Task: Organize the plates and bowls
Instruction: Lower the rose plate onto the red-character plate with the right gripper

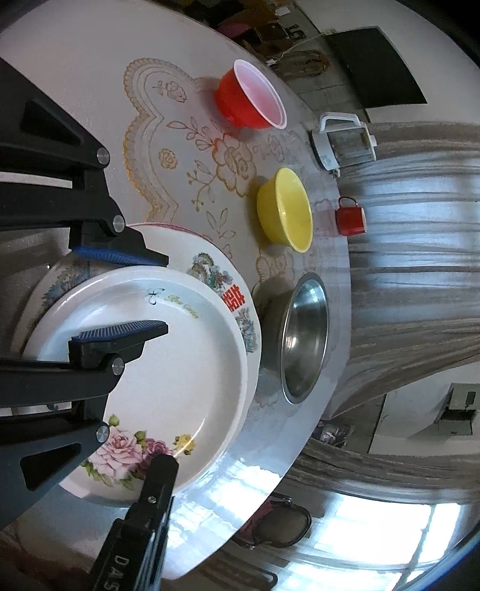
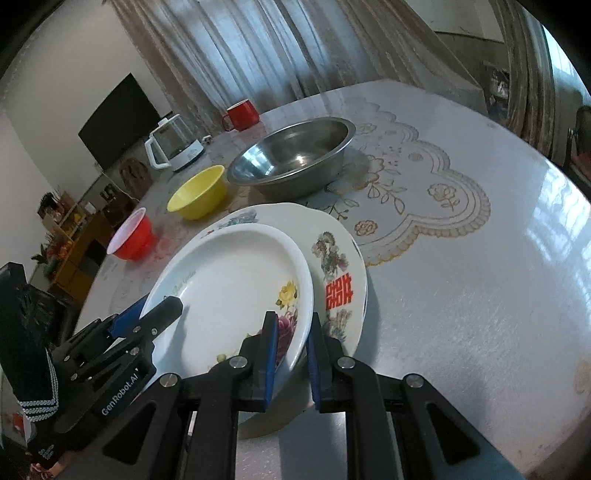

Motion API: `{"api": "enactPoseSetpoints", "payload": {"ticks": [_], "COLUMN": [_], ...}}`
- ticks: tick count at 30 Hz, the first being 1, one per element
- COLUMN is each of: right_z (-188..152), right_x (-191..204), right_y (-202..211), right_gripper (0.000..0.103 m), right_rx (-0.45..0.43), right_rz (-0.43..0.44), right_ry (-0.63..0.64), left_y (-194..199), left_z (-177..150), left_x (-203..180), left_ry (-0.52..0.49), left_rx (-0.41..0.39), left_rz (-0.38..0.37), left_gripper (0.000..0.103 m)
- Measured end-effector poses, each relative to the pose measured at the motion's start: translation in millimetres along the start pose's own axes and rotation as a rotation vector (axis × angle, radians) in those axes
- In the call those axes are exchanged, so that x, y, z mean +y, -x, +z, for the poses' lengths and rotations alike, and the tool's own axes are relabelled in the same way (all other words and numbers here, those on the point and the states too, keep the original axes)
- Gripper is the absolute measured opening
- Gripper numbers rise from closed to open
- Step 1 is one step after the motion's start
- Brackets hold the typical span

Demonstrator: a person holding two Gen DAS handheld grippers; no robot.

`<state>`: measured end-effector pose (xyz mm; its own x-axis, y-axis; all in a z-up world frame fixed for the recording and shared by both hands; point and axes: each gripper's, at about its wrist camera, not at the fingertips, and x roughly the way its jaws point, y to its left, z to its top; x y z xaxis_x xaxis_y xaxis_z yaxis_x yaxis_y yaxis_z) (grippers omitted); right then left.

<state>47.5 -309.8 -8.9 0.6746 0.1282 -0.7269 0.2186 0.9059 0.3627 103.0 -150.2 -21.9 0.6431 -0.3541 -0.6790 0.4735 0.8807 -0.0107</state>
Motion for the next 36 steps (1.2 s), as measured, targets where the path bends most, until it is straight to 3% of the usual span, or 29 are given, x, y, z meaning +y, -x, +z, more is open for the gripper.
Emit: {"api": "enactPoseSetpoints", "payload": {"ticks": [36], "right_z": [19], "right_x": [22], "right_y": [-16], "right_gripper": [0.022], "right_rx": [0.038], "right_rz": [-0.168], "right_ry": [0.169], "left_y": [-1], "left_z": [-1], "left_x": [-12], "left_ry": [-0.035], "left_rx": [0.015], "left_rz": [0.084], "left_gripper": [0.029]}}
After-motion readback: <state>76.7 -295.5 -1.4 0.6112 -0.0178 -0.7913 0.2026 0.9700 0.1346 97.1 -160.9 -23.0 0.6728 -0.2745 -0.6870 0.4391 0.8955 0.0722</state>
